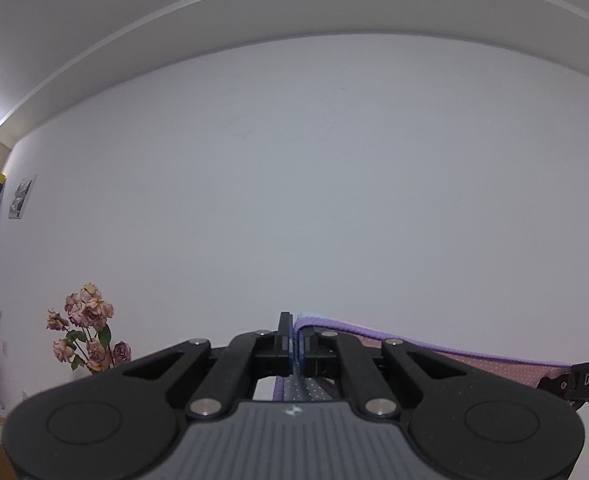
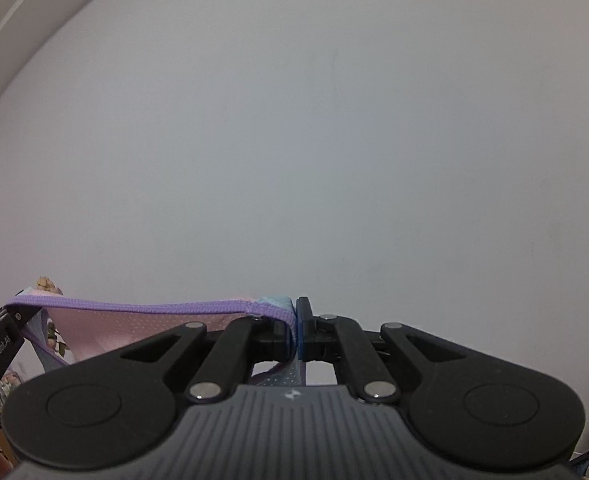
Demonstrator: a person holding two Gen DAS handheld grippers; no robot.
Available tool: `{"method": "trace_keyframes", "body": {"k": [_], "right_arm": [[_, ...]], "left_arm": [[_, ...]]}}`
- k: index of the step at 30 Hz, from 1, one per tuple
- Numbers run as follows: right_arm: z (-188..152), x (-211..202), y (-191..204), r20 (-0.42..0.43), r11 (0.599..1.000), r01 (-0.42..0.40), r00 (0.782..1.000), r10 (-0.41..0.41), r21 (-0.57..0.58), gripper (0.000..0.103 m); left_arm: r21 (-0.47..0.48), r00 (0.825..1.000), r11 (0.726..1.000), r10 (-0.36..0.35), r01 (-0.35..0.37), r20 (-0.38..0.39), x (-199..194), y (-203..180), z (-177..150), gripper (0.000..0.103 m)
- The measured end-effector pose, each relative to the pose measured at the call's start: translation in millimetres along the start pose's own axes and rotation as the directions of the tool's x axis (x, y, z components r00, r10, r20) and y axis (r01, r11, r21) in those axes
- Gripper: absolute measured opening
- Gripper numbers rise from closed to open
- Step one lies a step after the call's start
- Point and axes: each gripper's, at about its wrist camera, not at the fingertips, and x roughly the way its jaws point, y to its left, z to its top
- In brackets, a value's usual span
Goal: Fold clothes
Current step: 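Raise both grippers high, holding the garment hanging open between them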
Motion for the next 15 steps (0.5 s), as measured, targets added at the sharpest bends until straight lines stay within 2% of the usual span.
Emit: {"method": "trace_keyframes", "body": {"k": [9,15], "right_arm": [[-1,56,12,-0.012,0.998,0.042,0.999,-0.043,-0.056,0.003],[-1,121,17,-0.027,0.993,0.073,0.997,-0.076,-0.088,0.003]], "left_arm": [[0.068,0.997,0.995,0.073,-0.07,-0.041,46,3,-11,0.002],[0.104,0.993,0.989,0.112,-0.107,-0.046,102,-2,-30,0.002]]}}
